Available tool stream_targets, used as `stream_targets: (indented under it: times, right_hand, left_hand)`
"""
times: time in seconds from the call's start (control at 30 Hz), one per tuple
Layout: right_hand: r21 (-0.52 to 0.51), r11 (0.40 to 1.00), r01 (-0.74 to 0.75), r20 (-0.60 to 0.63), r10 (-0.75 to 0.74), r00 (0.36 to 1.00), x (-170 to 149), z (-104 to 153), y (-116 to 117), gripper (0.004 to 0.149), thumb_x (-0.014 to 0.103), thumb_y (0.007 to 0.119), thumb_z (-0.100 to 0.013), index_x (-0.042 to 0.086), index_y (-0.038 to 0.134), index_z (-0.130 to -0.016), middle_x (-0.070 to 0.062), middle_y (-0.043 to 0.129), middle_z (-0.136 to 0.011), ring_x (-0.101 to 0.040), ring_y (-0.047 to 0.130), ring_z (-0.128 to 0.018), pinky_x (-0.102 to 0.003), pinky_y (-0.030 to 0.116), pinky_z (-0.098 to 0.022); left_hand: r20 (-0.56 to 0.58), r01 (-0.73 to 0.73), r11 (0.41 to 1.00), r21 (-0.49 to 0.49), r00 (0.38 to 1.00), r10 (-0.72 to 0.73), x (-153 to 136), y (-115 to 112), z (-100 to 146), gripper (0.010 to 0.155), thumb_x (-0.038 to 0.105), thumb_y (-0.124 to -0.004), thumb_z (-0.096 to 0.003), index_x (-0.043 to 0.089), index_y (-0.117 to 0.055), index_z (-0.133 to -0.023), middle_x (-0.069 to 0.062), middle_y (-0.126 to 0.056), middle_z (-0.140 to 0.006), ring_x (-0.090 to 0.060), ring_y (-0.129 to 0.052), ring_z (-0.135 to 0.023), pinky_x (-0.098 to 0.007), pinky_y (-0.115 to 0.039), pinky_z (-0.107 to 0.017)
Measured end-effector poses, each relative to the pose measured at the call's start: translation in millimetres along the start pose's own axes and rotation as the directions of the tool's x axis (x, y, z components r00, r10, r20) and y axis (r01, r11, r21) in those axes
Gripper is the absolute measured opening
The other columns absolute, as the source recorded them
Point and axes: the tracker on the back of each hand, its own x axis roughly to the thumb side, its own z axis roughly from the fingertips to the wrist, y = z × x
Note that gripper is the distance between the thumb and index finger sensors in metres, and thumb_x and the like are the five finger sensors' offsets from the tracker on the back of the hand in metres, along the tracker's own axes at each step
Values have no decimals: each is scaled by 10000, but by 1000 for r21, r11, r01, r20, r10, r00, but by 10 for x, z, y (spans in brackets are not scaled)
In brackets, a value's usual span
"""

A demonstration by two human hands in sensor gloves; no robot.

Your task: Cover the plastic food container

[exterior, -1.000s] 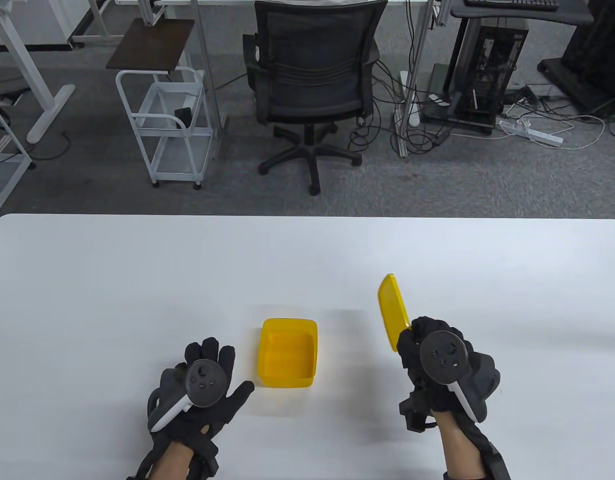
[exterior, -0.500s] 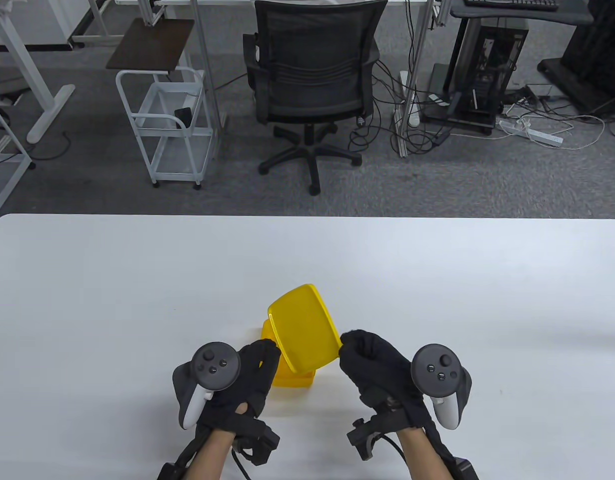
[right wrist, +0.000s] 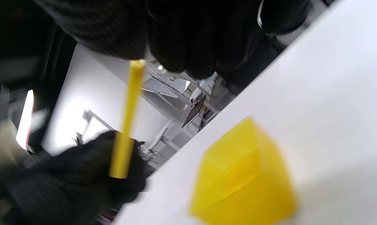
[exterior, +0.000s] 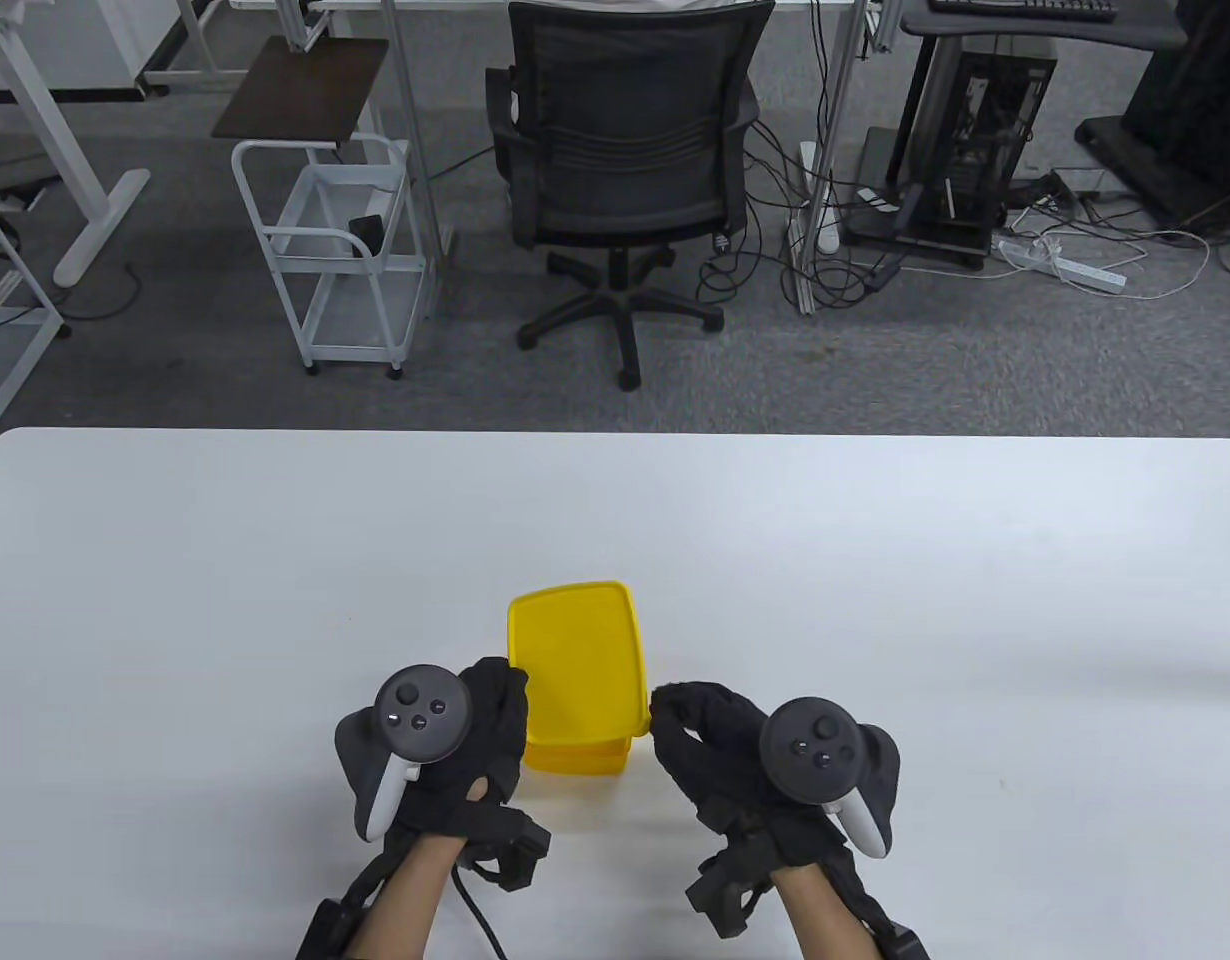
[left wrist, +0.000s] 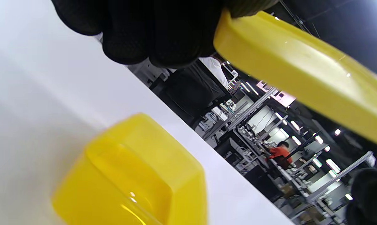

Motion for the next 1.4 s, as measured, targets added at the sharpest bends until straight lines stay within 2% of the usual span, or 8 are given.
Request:
stream_targets:
  times: [0.03,0.13,0.4,0.63,0.93,1.2,1.33,1.4]
  right_hand:
    - [-9,986,-166,27,166,986,17,6,10,557,456,693,-649,71,695,-1051,-220,739,-1069,-476,690,-969,-664,571,-763]
    - [41,901,-432,43,431,902,-33,17,122,668,539,629,-650,130,508,-1163,-235,511,-1205,-498,446,-1101,-718,419,-803]
    - [195,811,-552,-1,563,827,-362,0,401,845,659,495,-636,132,144,-1197,-285,80,-1203,-528,4,-1048,-759,123,-737]
    - [232,798,-556,-43,580,814,-494,32,433,851,660,488,-637,115,151,-1197,-291,81,-1200,-525,-3,-1040,-756,127,-737]
    - [222,803,-553,-60,577,814,-529,27,435,850,656,492,-639,103,169,-1199,-294,90,-1201,-517,-1,-1042,-753,135,-742]
    - [227,798,-559,-59,584,809,-536,23,483,845,652,497,-640,95,202,-1203,-296,123,-1206,-516,26,-1051,-751,155,-751]
    - [223,816,-533,-49,556,830,-510,-2,555,808,637,507,-646,100,279,-1204,-288,186,-1216,-512,76,-1069,-740,187,-765]
    - [190,847,-497,-54,515,856,-408,-75,590,756,606,536,-655,97,382,-1192,-273,349,-1221,-503,221,-1100,-723,271,-789]
  left_hand:
    - [13,55,998,7,998,-55,2,34,-29,442,365,-531,-629,80,-719,-909,-153,-870,-808,-377,-770,-871,-662,-546,-764]
    - [10,173,985,-2,985,-173,3,97,-105,443,369,-535,-628,80,-735,-897,-146,-883,-784,-366,-784,-857,-658,-552,-766]
    - [-47,419,906,-59,905,-422,87,20,-300,441,374,-542,-628,75,-772,-858,-130,-921,-702,-345,-838,-794,-650,-591,-753]
    - [-76,601,782,-167,783,-618,51,-433,-471,436,377,-541,-629,79,-786,-832,-116,-929,-661,-328,-856,-768,-643,-608,-746]
    - [-102,714,662,-228,658,-746,81,-689,-491,432,400,-531,-632,100,-774,-826,-101,-918,-661,-320,-845,-774,-633,-599,-751]
    - [-114,686,692,-226,687,-718,50,-684,-485,435,419,-529,-635,134,-760,-868,-104,-906,-735,-337,-812,-832,-637,-565,-769]
    - [-105,632,738,-236,738,-666,11,-623,-452,537,487,-506,-627,148,-655,-1017,-143,-811,-968,-394,-697,-981,-662,-481,-802]
    - [-120,585,769,-258,770,-627,0,-577,-456,581,502,-490,-626,132,-613,-1056,-163,-757,-1036,-419,-639,-1027,-676,-443,-809]
